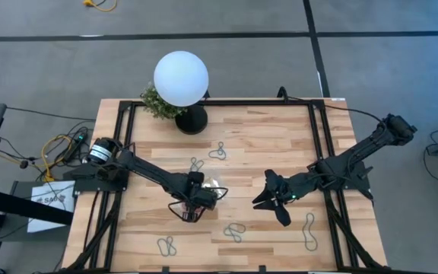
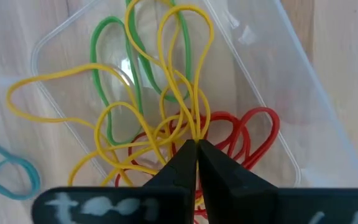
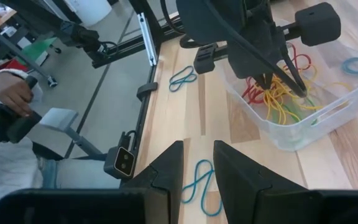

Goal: Pick and place items into bin
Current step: Put the yellow rubber band into the transparent bin, then put the blue rubber band into the transparent bin

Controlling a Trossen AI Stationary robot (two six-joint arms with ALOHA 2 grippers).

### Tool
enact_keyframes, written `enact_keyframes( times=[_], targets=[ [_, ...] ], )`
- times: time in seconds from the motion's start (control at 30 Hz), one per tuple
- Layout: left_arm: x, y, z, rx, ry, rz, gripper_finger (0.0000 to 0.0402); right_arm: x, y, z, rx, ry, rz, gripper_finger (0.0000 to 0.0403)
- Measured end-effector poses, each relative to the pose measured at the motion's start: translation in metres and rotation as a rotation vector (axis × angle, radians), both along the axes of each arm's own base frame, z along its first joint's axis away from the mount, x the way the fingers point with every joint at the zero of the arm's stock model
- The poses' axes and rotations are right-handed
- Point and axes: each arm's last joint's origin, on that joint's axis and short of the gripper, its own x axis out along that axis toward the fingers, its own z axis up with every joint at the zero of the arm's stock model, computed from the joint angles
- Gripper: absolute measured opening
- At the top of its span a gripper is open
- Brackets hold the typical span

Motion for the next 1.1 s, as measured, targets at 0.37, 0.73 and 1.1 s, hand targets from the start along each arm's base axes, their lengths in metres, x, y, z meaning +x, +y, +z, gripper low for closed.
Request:
enact_keyframes(
  times=[0.37, 0.73, 1.1],
  targets=[
    [0.0000, 0.0002, 0.0000, -0.007, -0.004, 0.069, 0.0000, 0.0000, 0.0000, 0.0000, 0.000, 0.000, 0.000, 0.0082],
    [-0.0007, 0.0002, 0.0000, 0.024, 0.001, -0.001, 0.0055, 0.0000, 0.0000, 0.0000, 0.000, 0.000, 0.000, 0.0082],
    [-0.0003, -0.0029, 0.0041, -0.026, 0.023, -0.014, 0.0138, 0.0000, 0.0000, 0.0000, 0.000, 0.000, -0.001, 0.0082]
  ],
)
